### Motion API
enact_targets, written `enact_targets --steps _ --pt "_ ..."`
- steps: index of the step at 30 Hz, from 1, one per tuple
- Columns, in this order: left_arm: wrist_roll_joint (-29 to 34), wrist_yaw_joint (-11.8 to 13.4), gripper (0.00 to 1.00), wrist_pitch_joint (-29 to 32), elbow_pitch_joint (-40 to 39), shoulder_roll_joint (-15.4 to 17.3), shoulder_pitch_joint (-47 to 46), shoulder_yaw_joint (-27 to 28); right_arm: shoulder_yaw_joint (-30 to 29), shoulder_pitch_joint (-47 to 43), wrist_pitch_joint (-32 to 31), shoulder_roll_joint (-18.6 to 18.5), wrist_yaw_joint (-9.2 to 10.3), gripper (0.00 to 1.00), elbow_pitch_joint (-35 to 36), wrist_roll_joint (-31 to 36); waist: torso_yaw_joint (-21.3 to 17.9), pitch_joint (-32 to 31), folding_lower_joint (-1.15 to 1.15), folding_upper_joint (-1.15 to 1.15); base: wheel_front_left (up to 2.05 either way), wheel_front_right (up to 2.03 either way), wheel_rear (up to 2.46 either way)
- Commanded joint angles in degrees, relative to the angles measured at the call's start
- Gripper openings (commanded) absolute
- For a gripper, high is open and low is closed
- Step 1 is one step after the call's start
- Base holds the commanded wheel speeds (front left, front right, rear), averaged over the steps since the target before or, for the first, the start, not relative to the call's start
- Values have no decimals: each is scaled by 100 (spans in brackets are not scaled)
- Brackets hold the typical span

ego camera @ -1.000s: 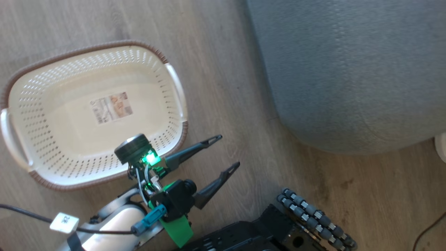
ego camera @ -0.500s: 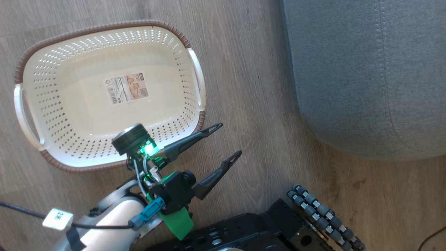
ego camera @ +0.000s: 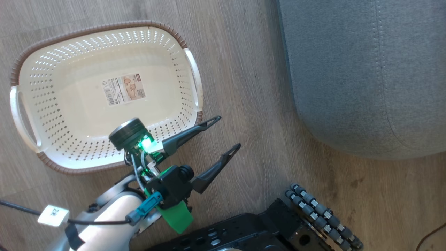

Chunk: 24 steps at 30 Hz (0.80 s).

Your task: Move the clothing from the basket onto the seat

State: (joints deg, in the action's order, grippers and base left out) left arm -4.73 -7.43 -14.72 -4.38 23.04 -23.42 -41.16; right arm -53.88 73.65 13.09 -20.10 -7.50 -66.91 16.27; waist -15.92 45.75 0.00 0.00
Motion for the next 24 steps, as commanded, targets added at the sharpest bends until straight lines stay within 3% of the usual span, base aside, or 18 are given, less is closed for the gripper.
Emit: enact_targets --steps 1,2,8,24 --pt "-27 -6 100 -28 -146 -14 52 127 -31 74 -22 -125 1 63 97 57 -8 -20 0 0 0 0 0" --pt "-27 -6 100 -28 -135 -17 57 124 -48 73 -6 -120 1 100 90 88 -15 -39 0 0 0 0 0" --pt "-46 -6 100 -28 -72 -101 39 74 3 -35 -173 -128 1 100 -141 319 -10 -243 0 0 0 0 0" --pt "-126 -6 100 -28 211 -600 213 -59 1269 -226 -1370 -505 1 100 -679 320 17 -1286 0 0 0 0 0"
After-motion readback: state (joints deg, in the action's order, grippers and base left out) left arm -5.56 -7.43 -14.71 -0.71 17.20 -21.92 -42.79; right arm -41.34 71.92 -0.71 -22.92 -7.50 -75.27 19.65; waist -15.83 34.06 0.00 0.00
